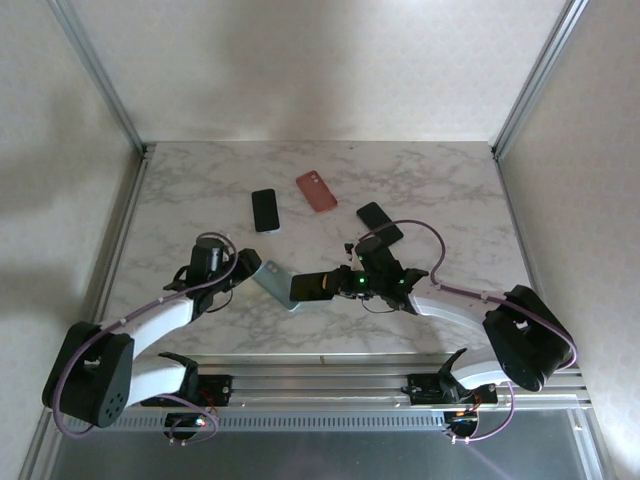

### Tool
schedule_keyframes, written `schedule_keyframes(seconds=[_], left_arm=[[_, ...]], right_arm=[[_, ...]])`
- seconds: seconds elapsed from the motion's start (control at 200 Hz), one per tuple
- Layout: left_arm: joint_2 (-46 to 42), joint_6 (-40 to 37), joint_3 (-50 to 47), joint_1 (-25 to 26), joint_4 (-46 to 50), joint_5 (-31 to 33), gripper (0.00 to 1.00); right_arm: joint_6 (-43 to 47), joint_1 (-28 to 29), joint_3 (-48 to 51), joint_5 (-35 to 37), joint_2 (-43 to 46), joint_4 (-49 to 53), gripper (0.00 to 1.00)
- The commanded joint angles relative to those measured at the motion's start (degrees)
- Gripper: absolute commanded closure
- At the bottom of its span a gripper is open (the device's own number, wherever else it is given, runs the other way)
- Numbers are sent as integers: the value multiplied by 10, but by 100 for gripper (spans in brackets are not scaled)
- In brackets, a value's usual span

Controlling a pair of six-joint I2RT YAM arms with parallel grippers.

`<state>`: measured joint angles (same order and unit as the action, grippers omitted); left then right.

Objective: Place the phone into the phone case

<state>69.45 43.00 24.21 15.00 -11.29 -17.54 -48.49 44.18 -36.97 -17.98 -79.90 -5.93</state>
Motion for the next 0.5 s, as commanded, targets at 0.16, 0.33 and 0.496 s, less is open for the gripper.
schedule_keyframes(seconds=[0.16, 0.33, 0.496], left_arm=[[43, -22, 33, -6, -37, 4, 53], [60, -20, 34, -6, -59, -7, 53], [81, -26, 41, -5, -75, -26, 53]], right_arm=[[57, -10, -34, 72, 18, 108, 100], [86, -37, -43, 78, 33, 144, 100], [116, -60, -49, 72, 44, 166, 100]])
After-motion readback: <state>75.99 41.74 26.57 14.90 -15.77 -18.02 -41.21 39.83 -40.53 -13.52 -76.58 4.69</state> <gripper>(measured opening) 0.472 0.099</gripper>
